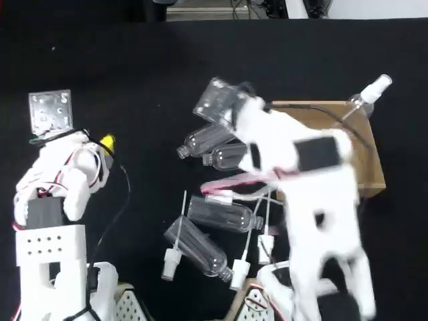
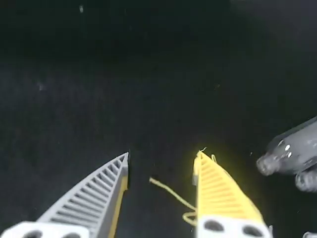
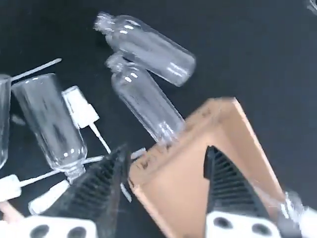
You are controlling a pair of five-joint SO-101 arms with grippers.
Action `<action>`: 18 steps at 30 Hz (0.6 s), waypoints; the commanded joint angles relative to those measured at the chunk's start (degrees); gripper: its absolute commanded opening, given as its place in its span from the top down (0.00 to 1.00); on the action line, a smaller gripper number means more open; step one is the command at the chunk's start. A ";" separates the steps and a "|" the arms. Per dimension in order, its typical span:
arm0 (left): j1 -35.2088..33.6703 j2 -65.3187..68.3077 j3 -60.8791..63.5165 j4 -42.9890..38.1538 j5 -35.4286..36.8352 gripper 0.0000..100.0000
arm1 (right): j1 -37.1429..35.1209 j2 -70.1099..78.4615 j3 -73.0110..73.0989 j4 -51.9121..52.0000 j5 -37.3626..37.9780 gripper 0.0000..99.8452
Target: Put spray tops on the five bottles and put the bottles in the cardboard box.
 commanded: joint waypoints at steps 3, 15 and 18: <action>2.24 -0.62 9.10 -10.99 0.00 0.80 | 0.26 9.63 3.74 -10.55 14.07 0.78; 3.38 -0.62 12.44 -14.33 0.00 0.80 | 1.05 25.45 5.85 -14.86 33.41 0.78; 3.38 -0.62 12.53 -14.33 0.00 0.80 | 3.16 28.97 5.85 -20.04 33.67 0.78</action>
